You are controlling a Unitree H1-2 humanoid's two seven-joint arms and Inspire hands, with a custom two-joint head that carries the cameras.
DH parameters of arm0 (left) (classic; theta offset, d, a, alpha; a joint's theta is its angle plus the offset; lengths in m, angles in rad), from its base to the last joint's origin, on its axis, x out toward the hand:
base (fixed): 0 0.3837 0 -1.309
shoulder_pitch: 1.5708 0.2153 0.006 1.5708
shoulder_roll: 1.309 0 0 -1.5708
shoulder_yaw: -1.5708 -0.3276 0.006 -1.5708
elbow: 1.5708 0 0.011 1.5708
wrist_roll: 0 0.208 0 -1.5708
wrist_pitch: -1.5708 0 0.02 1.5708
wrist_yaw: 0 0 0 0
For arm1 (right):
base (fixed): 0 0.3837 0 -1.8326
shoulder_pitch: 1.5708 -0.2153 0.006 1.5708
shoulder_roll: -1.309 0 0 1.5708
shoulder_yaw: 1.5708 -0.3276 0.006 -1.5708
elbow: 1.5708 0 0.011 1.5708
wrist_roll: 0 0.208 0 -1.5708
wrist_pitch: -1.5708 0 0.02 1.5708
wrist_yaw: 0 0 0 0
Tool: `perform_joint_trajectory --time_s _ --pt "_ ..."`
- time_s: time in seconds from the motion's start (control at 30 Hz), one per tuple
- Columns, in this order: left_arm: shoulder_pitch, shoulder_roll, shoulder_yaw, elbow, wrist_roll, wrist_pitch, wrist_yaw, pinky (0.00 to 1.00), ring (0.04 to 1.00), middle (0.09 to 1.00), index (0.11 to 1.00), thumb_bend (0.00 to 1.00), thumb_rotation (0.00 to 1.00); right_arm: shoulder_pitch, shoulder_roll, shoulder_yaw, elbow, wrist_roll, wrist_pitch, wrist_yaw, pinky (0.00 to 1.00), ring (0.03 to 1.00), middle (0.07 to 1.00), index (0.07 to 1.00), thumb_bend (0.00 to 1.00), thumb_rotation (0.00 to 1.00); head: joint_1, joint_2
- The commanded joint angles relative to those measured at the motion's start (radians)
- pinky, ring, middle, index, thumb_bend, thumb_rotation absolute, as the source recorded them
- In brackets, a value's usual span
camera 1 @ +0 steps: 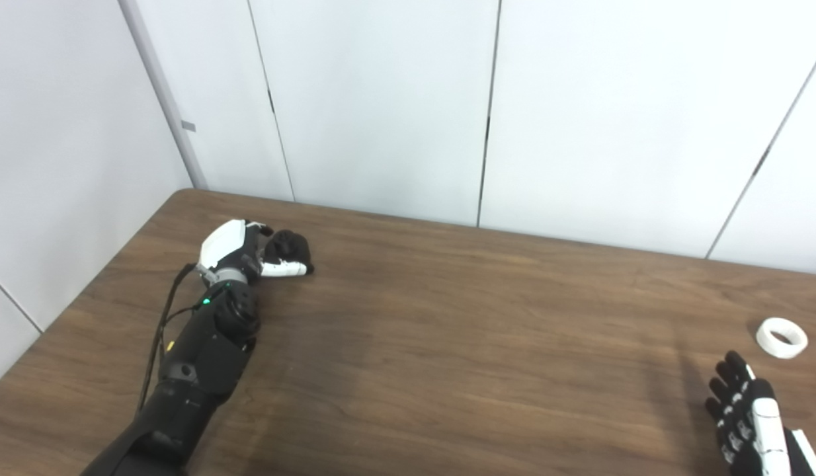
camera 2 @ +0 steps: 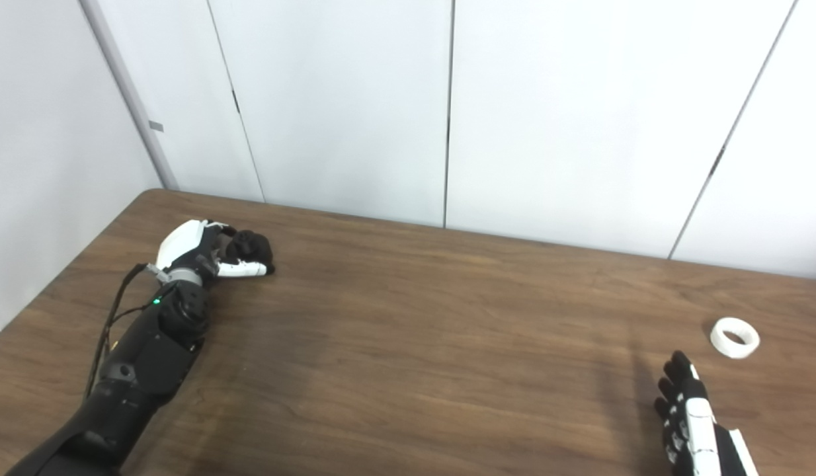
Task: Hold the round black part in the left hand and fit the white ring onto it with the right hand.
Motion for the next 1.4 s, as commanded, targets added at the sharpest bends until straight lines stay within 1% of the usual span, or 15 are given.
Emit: perform_joint_trajectory --time_s 0.0,0.27,0.5,0.67,0.73,0.93,1.07,1.37 --pt "-0.044 0.043 0.005 -0.008 0.003 -0.017 0.028 1.00 1.000 0.973 0.795 1.00 0.35 -0.003 0.000 -0.001 -0.023 0.000 -0.028 0.002 1.00 1.000 1.000 1.000 0.28 1.00 0.001 0.001" --pt "-0.033 0.050 0.003 -0.019 -0.019 -0.029 0.025 1.00 1.000 0.961 0.777 1.00 0.32 -0.005 -0.002 -0.003 -0.019 0.004 -0.030 0.006 1.00 1.000 1.000 1.000 0.29 1.00 -0.003 0.005" --pt "-0.036 0.050 -0.006 -0.021 -0.020 -0.023 0.014 1.00 1.000 0.952 0.786 1.00 0.35 -0.005 -0.004 0.001 -0.018 -0.005 -0.031 0.006 1.00 1.000 1.000 1.000 0.29 1.00 -0.007 0.005" --pt "-0.043 0.047 -0.008 -0.018 -0.034 -0.024 0.005 1.00 1.000 0.953 0.791 1.00 0.35 -0.007 -0.008 0.001 -0.012 -0.005 -0.036 0.011 1.00 1.000 1.000 1.000 0.30 1.00 -0.007 0.005" --pt "-0.044 0.046 -0.012 -0.022 -0.033 -0.022 0.003 1.00 1.000 0.950 0.790 1.00 0.35 -0.006 -0.007 0.001 -0.011 -0.005 -0.039 0.011 1.00 1.000 1.000 1.000 0.29 1.00 -0.007 0.005" --pt "-0.050 0.040 -0.012 -0.019 -0.037 -0.032 0.010 1.00 1.000 0.950 0.788 1.00 0.34 -0.008 -0.007 0.000 -0.008 -0.009 -0.035 0.010 1.00 1.000 1.000 1.000 0.30 1.00 -0.006 0.007" --pt "-0.053 0.038 -0.015 -0.019 -0.033 -0.021 0.012 1.00 1.000 0.947 0.784 1.00 0.33 -0.008 -0.008 -0.002 -0.009 -0.006 -0.032 0.012 1.00 1.000 1.000 1.000 0.31 1.00 -0.006 0.009" --pt "-0.045 0.044 -0.015 -0.020 -0.038 -0.021 0.008 1.00 1.000 0.940 0.772 1.00 0.33 -0.009 -0.011 -0.009 -0.016 0.003 -0.022 0.014 1.00 1.000 1.000 1.000 0.31 1.00 -0.003 0.014"
